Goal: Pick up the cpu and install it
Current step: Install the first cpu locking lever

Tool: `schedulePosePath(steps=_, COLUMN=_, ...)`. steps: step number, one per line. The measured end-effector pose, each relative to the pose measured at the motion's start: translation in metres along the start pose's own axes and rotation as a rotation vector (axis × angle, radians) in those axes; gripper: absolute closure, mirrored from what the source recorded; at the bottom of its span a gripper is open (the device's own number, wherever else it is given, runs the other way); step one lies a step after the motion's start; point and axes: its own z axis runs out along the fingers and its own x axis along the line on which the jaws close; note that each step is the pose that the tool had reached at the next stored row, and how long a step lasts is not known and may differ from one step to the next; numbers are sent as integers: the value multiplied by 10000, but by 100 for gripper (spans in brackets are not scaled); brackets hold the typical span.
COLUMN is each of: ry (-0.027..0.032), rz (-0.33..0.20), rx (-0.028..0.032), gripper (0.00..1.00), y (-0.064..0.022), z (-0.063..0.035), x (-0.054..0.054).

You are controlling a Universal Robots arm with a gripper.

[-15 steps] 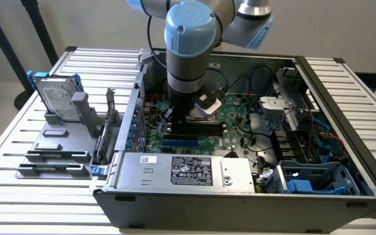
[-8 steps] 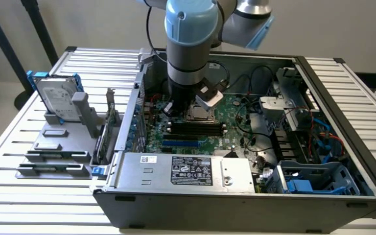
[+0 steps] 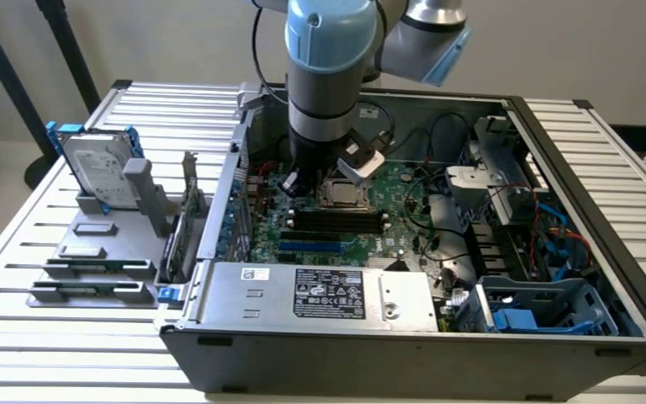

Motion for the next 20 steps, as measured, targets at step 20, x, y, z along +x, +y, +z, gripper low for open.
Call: schedulePosePath(steps=20, ry=-127, rz=-754, rx=13, gripper=89, y=-156, z=63, x=162)
